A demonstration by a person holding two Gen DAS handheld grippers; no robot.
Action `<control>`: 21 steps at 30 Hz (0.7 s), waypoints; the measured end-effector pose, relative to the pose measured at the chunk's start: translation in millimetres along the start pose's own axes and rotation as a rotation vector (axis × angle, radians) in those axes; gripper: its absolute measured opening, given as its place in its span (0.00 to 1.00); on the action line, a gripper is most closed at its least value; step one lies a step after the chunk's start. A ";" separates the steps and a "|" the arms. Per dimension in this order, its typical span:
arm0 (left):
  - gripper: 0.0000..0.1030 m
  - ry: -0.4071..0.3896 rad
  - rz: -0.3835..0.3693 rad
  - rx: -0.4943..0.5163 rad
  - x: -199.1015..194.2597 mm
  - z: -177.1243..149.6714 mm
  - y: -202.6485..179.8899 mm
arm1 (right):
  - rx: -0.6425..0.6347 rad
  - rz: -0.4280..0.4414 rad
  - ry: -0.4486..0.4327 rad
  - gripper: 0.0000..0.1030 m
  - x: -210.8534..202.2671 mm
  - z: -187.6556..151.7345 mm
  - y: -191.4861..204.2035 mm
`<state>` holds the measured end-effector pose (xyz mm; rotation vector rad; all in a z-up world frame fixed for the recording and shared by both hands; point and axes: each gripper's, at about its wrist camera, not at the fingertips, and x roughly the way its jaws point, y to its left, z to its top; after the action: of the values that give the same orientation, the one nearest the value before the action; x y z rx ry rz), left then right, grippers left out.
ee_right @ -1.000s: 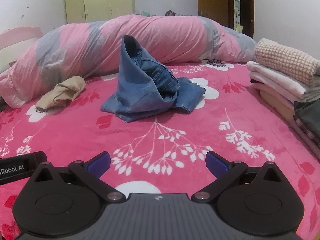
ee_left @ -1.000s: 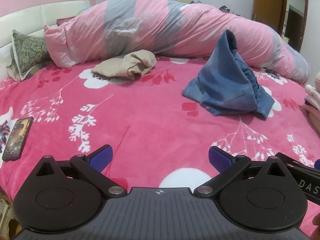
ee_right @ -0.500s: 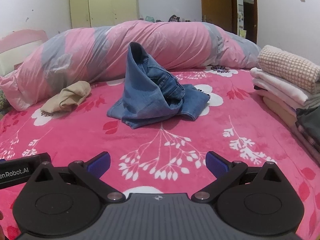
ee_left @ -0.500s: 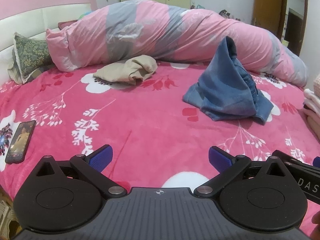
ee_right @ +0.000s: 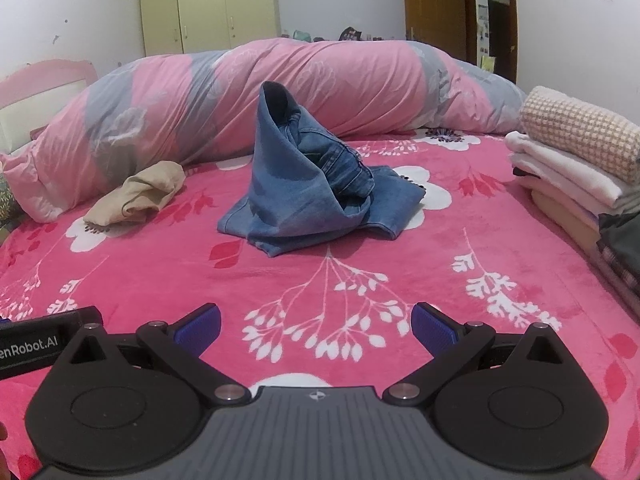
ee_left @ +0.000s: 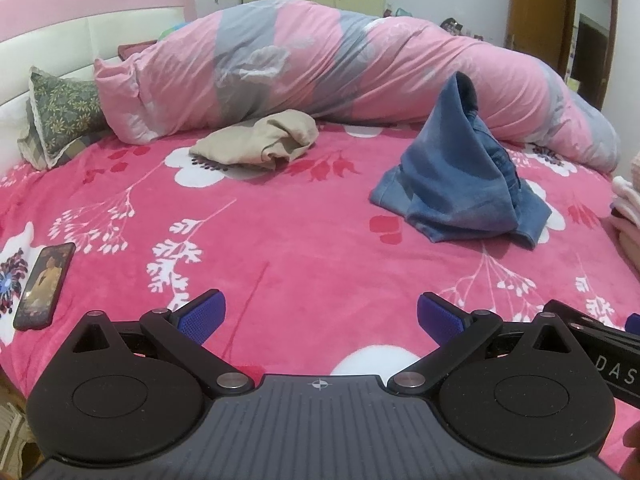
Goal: Fold clothes
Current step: 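Move both grippers toward the crumpled blue jeans on the bed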
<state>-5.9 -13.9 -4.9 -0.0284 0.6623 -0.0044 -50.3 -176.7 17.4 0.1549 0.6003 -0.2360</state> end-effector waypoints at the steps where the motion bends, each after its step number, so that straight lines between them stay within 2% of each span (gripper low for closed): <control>1: 1.00 0.002 0.001 0.002 0.7 0.4 -0.3 | 0.001 0.001 0.001 1.00 0.7 0.3 -0.3; 8: 1.00 -0.009 0.006 0.004 3.6 4.9 -2.2 | 0.014 0.005 0.003 1.00 6.3 1.3 -2.1; 21: 1.00 -0.067 -0.036 0.001 18.7 16.3 -14.5 | 0.017 0.018 0.000 1.00 34.2 18.3 -5.6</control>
<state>19.0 -28.2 -3.2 -0.0394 0.5951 -0.0382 -14.6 -191.9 12.2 0.1770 0.5971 -0.2234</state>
